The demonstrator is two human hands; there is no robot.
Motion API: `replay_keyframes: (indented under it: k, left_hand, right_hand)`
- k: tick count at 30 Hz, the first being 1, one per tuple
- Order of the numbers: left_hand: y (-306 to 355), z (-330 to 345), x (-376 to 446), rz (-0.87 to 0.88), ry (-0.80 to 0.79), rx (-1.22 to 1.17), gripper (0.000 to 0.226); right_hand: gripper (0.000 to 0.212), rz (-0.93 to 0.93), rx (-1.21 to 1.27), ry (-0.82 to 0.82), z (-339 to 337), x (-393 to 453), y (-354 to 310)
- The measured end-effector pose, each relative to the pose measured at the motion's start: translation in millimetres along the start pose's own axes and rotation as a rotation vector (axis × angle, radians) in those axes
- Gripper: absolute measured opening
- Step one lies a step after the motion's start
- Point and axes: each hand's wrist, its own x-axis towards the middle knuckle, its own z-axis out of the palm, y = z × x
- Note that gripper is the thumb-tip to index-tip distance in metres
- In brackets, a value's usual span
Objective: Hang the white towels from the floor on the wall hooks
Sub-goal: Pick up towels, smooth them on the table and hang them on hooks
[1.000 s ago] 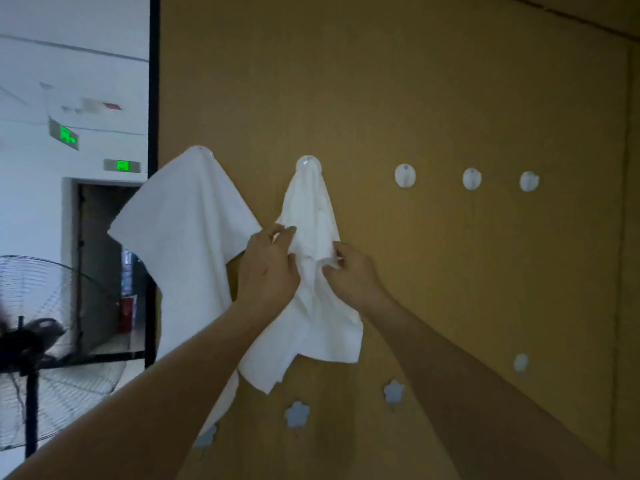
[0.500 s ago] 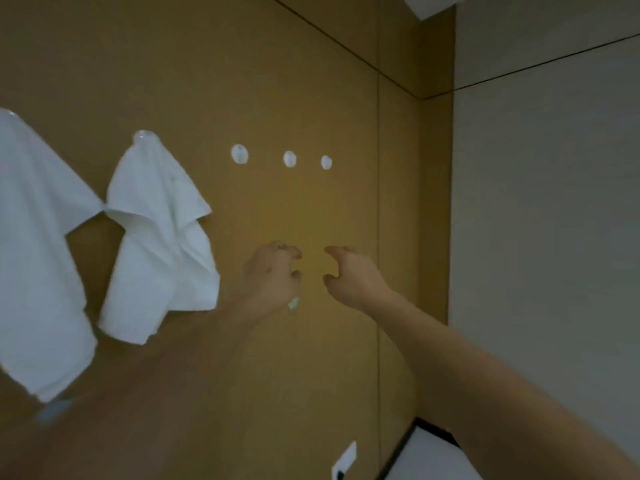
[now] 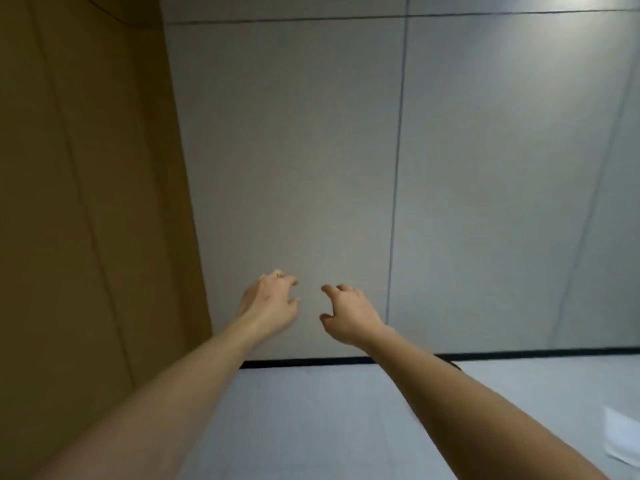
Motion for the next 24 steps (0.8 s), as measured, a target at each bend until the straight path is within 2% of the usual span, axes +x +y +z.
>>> replay_keyframes:
  k: [7, 11, 15, 24]
  left_hand:
    - [196.4, 148.0, 21.1, 0.241, -0.273, -0.112, 0.049]
    - [295.3, 216.1, 28.6, 0.394, -0.389, -0.174, 0.046]
    - [382.4, 291.1, 41.1, 0.541, -0.513, -0.201, 0.049]
    - [571.6, 438.2, 106.9, 0.803, -0.759, -0.261, 0.055]
  right_hand:
    - [0.061, 0.413, -0.004, -0.037, -22.0, -93.9, 219.7]
    - [0.052, 0.62, 0.026, -0.004, -30.4, -139.7, 313.1]
    - [0.06, 0.811, 0.03, -0.023, -30.4, -180.6, 406.1]
    - [0.059, 1.222, 0.125, -0.046, -37.8, -217.8, 598.8]
